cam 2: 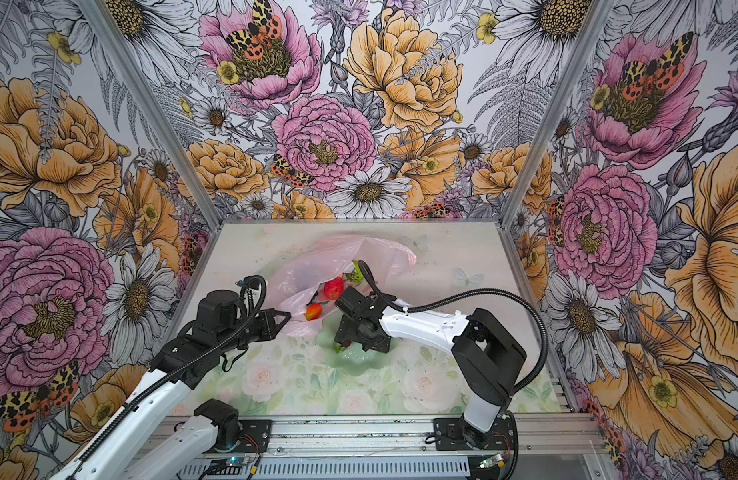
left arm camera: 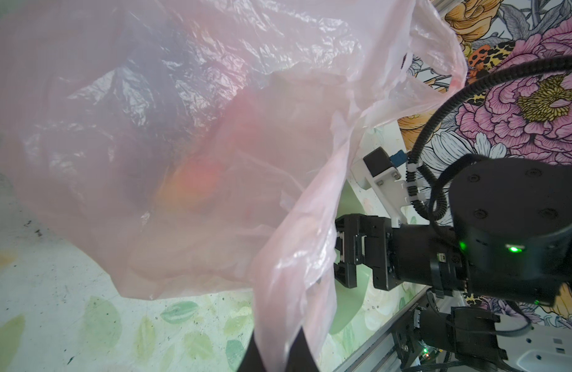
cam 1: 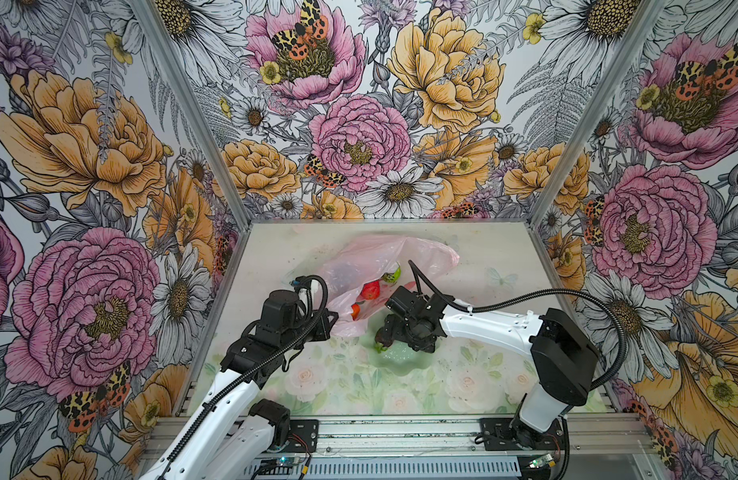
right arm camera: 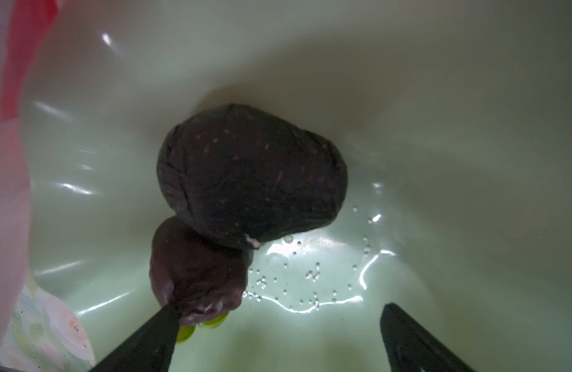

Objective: Place the fruits into the plastic bag
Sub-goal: 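Lower the right gripper and close it on the smaller dark avocado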

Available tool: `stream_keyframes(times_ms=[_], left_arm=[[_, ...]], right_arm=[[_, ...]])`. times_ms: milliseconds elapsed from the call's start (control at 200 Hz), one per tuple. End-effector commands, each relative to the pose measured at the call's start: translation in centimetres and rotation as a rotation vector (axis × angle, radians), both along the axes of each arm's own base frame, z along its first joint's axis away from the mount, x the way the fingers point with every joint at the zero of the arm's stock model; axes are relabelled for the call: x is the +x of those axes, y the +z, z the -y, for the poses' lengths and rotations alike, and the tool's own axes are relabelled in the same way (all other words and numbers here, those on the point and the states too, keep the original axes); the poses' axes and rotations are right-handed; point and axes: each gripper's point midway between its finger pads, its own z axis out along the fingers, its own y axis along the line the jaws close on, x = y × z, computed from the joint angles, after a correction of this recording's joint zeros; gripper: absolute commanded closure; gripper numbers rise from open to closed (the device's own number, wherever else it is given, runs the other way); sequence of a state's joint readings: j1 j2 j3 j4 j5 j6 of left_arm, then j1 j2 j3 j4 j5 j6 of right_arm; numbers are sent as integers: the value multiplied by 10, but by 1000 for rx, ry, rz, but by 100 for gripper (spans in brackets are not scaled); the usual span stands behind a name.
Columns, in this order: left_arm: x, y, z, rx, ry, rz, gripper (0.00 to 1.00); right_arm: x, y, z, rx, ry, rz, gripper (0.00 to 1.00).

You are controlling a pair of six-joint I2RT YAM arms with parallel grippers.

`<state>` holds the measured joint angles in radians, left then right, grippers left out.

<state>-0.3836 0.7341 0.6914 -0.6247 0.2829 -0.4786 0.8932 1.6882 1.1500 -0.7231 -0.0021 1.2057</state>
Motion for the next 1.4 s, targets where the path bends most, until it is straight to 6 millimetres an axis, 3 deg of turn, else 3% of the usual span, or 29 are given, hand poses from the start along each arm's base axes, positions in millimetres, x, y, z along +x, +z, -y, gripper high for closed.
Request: stream_keyframes(times_ms=[0, 861, 1396], left_arm=[[-1, 0, -3, 26, 6, 23, 100], [-2, 0, -2, 36, 1, 25, 100], [-2, -1, -2, 40, -1, 25, 100]], right_arm=[[10, 14, -1, 37, -80, 74, 0], [15, -2, -39, 72, -2, 15, 1], [12, -19, -44, 55, 16, -27, 7]])
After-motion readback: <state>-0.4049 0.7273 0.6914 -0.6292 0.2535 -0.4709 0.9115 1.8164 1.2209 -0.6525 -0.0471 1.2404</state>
